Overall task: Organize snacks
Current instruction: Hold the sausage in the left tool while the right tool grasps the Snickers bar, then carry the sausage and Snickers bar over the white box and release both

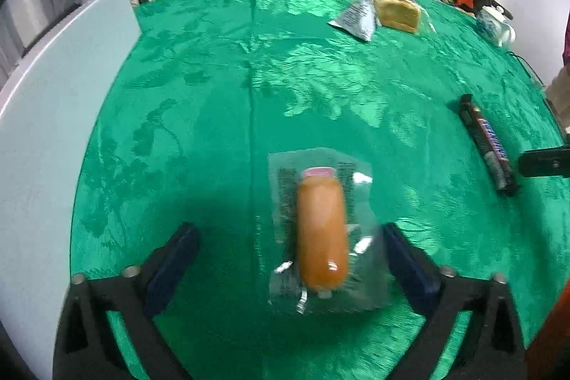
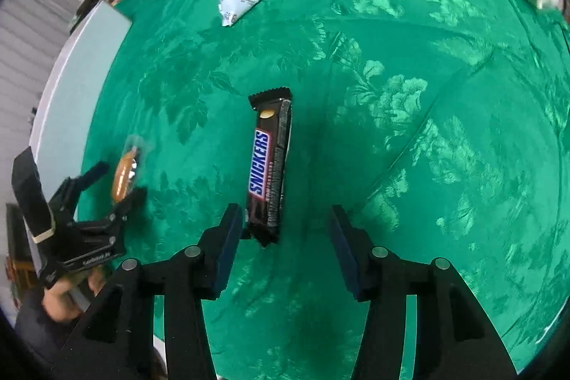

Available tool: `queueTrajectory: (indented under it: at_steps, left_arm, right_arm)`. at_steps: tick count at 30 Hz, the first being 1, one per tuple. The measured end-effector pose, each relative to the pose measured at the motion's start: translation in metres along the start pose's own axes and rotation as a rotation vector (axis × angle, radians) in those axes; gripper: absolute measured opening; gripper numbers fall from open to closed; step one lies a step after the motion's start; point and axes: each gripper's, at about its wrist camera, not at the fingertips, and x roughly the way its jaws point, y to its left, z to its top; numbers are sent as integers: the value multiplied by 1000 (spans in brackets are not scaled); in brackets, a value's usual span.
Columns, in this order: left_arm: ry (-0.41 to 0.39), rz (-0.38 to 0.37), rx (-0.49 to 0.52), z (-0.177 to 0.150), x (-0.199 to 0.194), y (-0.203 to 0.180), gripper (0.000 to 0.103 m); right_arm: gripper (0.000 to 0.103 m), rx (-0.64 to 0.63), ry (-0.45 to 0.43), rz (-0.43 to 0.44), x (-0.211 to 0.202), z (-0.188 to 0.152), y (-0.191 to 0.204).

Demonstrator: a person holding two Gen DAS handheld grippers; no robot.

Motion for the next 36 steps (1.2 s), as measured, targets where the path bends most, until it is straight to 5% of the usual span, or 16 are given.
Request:
queueTrajectory:
  at_steps: [3, 7, 9, 10, 14, 20, 28, 32, 35, 36]
  left_arm:
    - [9, 12, 18, 5, -4, -9, 85]
    - [5, 20, 46, 5, -7, -23, 50]
    - [-9, 46, 70, 6, -15, -28, 40]
    - [-10, 39, 74, 5, -18, -28, 39]
    - [-68, -45, -19, -6, -43, -8, 37]
    - [-174, -157, -216, -13, -92, 35, 36]
    - [-341, -216, -392, -11, -179, 116, 36]
    - [-410, -127, -440, -20, -220, 170, 36]
    - [-404, 21, -459, -34, -235, 218, 39]
    - [-376, 113, -459, -39, -231, 233, 48]
  right_arm:
    - [54, 9, -35, -8, 2, 6, 13]
    - [53, -34, -105, -84, 15, 15, 37]
    - [20, -50, -44, -148, 29, 13, 39]
    - [17, -55, -50, -196, 29, 10, 40]
    - [17, -58, -88, -153, 7, 0, 39]
    - [17, -65, -151, -2, -36, 2, 62]
    - [17, -125, -254, 252, -75, 25, 169]
    - [17, -207, -248, 403, -83, 27, 248]
    - [18, -276, -209, 504, -76, 22, 314]
    - [21, -295, -195, 527, -70, 21, 334]
